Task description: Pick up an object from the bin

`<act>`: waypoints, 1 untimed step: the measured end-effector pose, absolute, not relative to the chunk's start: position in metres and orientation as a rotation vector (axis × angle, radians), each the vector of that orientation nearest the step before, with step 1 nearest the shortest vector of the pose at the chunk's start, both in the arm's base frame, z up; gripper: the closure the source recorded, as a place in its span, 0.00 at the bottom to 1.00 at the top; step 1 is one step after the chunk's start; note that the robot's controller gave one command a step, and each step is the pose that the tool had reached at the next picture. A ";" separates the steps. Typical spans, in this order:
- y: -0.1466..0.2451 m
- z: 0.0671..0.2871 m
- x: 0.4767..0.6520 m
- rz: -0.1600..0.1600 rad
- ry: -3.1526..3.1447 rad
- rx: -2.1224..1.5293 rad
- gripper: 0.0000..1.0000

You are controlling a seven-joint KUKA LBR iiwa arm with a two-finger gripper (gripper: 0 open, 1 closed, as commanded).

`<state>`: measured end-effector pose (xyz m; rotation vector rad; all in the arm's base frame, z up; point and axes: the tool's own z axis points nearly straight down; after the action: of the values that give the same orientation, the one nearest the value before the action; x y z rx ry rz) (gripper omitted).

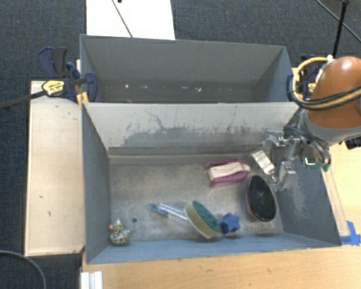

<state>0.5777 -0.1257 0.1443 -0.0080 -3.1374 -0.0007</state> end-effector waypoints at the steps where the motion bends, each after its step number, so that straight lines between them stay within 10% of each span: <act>1: -0.118 0.069 0.532 -0.002 -3.029 0.828 0.00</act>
Offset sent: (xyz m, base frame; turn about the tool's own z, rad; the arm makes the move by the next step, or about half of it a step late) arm -0.0453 0.0079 -0.0743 -0.5389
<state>0.5319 -0.1175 0.0693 0.8280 -3.0294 -0.0022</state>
